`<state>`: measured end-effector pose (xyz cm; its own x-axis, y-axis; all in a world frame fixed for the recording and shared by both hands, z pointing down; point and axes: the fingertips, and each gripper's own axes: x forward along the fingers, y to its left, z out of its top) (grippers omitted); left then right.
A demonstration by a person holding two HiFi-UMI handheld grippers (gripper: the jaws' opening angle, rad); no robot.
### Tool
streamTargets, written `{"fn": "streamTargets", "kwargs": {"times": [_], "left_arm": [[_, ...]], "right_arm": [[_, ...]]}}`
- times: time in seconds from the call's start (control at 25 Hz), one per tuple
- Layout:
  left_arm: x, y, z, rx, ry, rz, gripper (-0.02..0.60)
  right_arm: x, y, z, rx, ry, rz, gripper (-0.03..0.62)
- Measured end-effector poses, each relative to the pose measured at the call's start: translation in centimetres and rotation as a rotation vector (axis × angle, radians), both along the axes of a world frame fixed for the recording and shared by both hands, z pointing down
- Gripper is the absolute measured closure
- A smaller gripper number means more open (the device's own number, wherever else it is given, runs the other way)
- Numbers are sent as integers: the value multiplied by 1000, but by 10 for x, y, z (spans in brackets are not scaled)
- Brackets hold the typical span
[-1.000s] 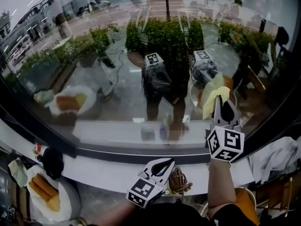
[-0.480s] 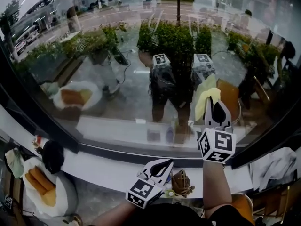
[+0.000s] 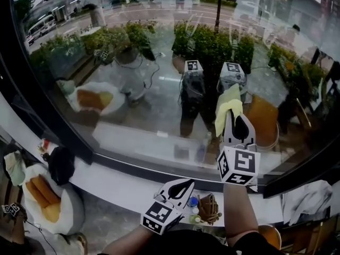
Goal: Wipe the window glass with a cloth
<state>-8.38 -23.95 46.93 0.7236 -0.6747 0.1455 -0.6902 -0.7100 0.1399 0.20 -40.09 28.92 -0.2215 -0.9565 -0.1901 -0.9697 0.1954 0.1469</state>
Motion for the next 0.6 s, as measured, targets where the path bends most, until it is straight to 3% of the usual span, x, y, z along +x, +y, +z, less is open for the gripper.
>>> {"fn": "streamTargets", "kwargs": {"times": [0.28,0.48,0.6], "left_arm": [[-44,-3,4,-1,-4,-45,574],[-104,-7,8,-8,-9,-71,574],[-120,-8,10,-11,-24,-85,574]], "right_arm": [[-70,-9,5,-5,14,-71,543],[-145,-16,12,-11,18,-115,543],[-172,-22,17,-19,17,-145,543]]}}
